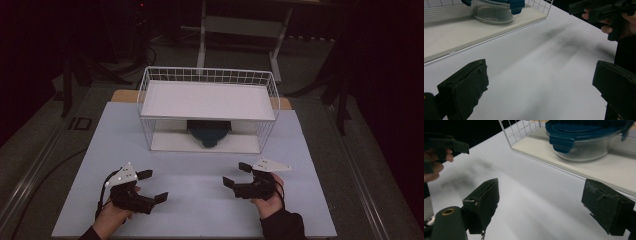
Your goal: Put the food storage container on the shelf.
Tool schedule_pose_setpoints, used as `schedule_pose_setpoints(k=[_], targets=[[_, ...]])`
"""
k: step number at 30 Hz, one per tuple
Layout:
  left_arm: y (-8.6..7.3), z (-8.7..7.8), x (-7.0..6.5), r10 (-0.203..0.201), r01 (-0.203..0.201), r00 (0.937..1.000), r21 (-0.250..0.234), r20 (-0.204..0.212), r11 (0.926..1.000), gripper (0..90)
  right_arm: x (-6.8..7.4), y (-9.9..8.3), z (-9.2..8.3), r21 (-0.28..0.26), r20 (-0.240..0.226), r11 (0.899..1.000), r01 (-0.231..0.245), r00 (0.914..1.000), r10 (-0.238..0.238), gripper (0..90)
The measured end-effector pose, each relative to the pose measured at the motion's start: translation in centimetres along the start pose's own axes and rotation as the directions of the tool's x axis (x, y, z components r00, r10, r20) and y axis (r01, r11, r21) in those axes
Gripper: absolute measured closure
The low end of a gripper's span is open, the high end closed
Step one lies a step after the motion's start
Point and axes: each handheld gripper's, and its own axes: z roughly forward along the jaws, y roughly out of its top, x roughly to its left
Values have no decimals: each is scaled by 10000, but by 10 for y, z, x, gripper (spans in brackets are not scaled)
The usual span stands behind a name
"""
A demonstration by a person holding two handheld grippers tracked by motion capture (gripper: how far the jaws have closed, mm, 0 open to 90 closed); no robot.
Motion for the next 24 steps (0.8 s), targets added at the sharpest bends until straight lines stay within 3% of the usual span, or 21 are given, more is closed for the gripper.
schedule_pose_setpoints(k=[5,13,24], targets=[[0,0,-1,57,-57,10000,21,9,10000,2,3,-9,-14,-75,418,9997,217,9989,-214,145],[1,0,-2,100,-100,9999,-36,24,9999,2,-1,-22,-32,81,447,9999,85,9990,-88,158],[1,-1,-3,199,-199,9998,-92,66,9998,2,-13,-32,-31,287,685,9993,-228,9974,207,158]])
